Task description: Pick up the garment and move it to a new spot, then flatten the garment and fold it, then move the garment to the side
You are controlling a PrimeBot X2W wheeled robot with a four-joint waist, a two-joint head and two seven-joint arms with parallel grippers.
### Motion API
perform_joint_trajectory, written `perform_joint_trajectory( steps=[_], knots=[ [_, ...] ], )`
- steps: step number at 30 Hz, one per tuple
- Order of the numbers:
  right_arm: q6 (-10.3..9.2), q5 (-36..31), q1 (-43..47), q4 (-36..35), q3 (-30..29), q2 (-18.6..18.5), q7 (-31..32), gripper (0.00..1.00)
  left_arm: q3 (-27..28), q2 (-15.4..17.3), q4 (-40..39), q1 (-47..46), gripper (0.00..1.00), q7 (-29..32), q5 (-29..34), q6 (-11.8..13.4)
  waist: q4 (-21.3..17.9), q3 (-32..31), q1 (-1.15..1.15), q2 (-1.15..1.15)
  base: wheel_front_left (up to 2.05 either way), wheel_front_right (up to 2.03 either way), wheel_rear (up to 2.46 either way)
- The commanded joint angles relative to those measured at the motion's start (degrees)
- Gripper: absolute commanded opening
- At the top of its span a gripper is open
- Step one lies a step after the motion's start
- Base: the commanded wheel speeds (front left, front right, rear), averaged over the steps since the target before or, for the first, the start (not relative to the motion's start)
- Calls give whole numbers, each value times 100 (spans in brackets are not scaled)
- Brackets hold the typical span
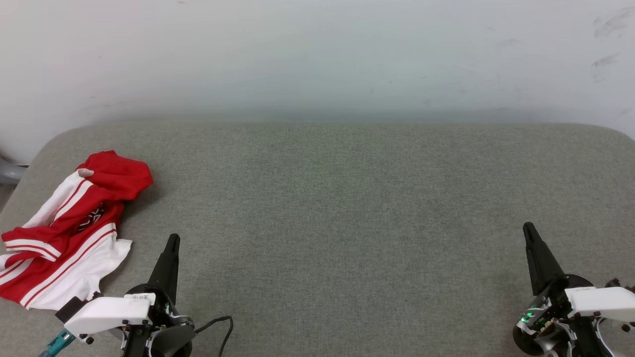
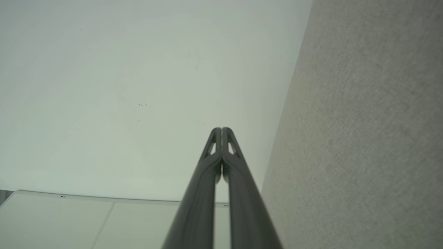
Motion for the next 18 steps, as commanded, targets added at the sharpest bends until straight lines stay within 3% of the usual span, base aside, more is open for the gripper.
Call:
perform_joint_trajectory(
  steps=[1, 18],
  knots=[
    [-2, -27, -66, 5, -1, 19, 4, 0, 15, -1, -5, -34, 0, 10, -12, -21, 0, 0, 0, 0, 0, 0, 0],
    [-2, -27, -66, 5, 0, 20, 3, 0, 16, -1, -5, -34, 0, 10, -12, -21, 0, 0, 0, 0, 0, 0, 0]
  ],
)
